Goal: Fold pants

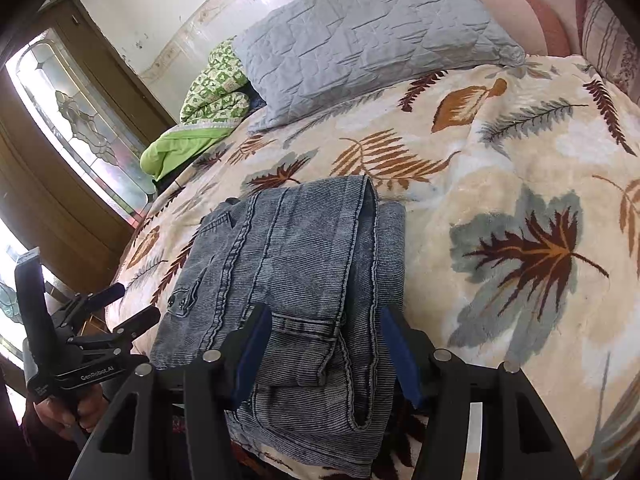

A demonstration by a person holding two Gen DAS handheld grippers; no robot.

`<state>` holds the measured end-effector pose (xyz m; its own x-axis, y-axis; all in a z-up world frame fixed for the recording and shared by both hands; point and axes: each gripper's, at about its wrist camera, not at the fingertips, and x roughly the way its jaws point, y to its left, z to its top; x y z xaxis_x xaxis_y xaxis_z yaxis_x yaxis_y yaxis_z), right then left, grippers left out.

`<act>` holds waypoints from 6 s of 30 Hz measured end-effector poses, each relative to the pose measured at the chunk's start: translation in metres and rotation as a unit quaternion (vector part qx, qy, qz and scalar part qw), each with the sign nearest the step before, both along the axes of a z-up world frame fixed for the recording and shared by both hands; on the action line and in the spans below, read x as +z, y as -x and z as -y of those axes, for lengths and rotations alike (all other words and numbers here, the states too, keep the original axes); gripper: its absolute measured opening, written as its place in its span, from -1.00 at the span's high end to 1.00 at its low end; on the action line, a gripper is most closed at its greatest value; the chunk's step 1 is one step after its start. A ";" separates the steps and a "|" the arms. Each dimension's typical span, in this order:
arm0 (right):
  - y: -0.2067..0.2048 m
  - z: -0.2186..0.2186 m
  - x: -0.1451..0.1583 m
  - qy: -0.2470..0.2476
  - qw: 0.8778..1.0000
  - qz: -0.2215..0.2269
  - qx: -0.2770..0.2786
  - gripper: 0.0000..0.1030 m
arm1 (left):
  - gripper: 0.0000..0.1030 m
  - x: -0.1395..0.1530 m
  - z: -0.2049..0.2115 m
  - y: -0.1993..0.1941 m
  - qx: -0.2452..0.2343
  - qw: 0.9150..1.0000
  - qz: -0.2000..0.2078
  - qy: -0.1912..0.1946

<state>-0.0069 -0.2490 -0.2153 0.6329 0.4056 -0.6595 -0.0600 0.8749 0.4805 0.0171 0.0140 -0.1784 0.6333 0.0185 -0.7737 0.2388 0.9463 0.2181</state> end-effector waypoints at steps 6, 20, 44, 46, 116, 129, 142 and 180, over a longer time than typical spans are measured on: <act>-0.002 -0.003 -0.001 0.005 1.000 -0.003 0.003 -0.18 | -0.75 -0.002 -0.003 -0.001 0.005 1.000 -0.003 0.001; 0.001 0.004 0.001 -0.007 1.000 -0.003 -0.005 -0.18 | -0.75 -0.003 0.000 0.001 0.005 1.000 -0.003 -0.005; -0.002 0.007 -0.009 -0.007 0.999 -0.029 -0.014 -0.18 | -0.75 -0.008 -0.006 0.000 0.008 1.000 -0.010 0.001; -0.003 0.006 -0.010 -0.006 0.999 -0.032 -0.014 -0.18 | -0.75 -0.009 -0.007 -0.002 0.009 1.000 -0.011 0.002; -0.044 -0.010 -0.047 -0.188 0.977 -0.077 0.070 -0.40 | -0.31 -0.049 -0.027 -0.074 -0.083 0.931 -0.212 0.284; -0.030 -0.035 -0.029 -0.070 0.994 -0.039 0.081 0.08 | -0.08 -0.041 -0.014 -0.070 -0.072 0.937 -0.182 0.288; -0.035 -0.037 0.038 -0.030 0.993 0.082 0.075 0.29 | 0.35 0.045 0.000 -0.088 -0.101 0.958 -0.095 0.250; 0.031 -0.078 0.124 0.223 0.949 0.212 -0.065 -0.26 | -0.93 0.109 0.016 -0.018 0.053 0.981 0.187 0.013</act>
<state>-0.0380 -0.1713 -0.0916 0.9051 0.0468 -0.4226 -0.0432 0.9989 0.0183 0.0350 -0.0022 -0.0689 0.8685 0.0816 -0.4889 0.0478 0.9680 0.2464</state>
